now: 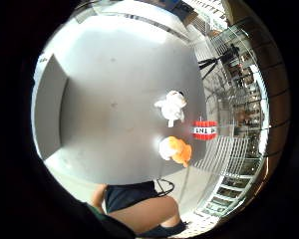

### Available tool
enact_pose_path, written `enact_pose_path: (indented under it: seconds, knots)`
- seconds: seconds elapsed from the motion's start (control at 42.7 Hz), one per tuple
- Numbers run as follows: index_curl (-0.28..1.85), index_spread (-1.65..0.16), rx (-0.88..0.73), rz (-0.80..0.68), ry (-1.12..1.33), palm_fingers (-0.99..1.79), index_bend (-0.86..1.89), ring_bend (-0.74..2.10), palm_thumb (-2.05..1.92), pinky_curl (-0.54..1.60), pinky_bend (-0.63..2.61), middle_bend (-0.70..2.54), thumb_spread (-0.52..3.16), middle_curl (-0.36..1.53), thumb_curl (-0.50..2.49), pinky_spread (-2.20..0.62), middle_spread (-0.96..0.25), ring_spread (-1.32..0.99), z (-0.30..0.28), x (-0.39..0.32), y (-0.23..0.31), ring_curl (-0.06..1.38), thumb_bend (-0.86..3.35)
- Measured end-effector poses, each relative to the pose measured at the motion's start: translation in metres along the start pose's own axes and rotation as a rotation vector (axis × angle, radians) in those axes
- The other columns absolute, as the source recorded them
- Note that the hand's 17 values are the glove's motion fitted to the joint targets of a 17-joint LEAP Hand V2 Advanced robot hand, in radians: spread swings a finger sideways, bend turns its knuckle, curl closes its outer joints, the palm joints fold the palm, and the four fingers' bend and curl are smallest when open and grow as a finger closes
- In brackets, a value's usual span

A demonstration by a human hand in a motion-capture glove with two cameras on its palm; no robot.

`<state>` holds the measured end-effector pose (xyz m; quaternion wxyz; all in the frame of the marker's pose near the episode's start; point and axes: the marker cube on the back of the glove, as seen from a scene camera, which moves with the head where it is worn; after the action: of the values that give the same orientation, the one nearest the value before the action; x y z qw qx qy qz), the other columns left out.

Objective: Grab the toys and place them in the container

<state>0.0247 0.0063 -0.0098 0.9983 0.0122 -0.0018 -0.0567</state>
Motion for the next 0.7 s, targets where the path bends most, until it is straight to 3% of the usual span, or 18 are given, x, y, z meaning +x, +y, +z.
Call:
enact_pose_path:
  seconds: [0.07,0.375,0.703]
  knots:
    - [0.21,-0.16,0.007,0.101,0.022,-0.03,0.21,0.17,-0.04,0.2,0.41,0.24,1.29,0.18,0.04,-0.06,0.01,-0.13,-0.002,0.003,-0.006,0.06,-0.02]
    - [0.29,-0.17,0.027,0.074,0.104,-0.06,0.19,0.16,-0.16,0.25,0.39,0.22,1.2,0.25,0.05,-0.07,-0.01,-0.16,-0.017,0.042,0.045,0.09,-0.1]
    - [0.35,-0.18,0.047,0.23,0.143,-0.05,0.2,0.16,-0.18,0.29,0.38,0.21,1.0,0.3,0.06,-0.07,-0.01,-0.18,0.0,0.192,0.147,0.11,-0.12]
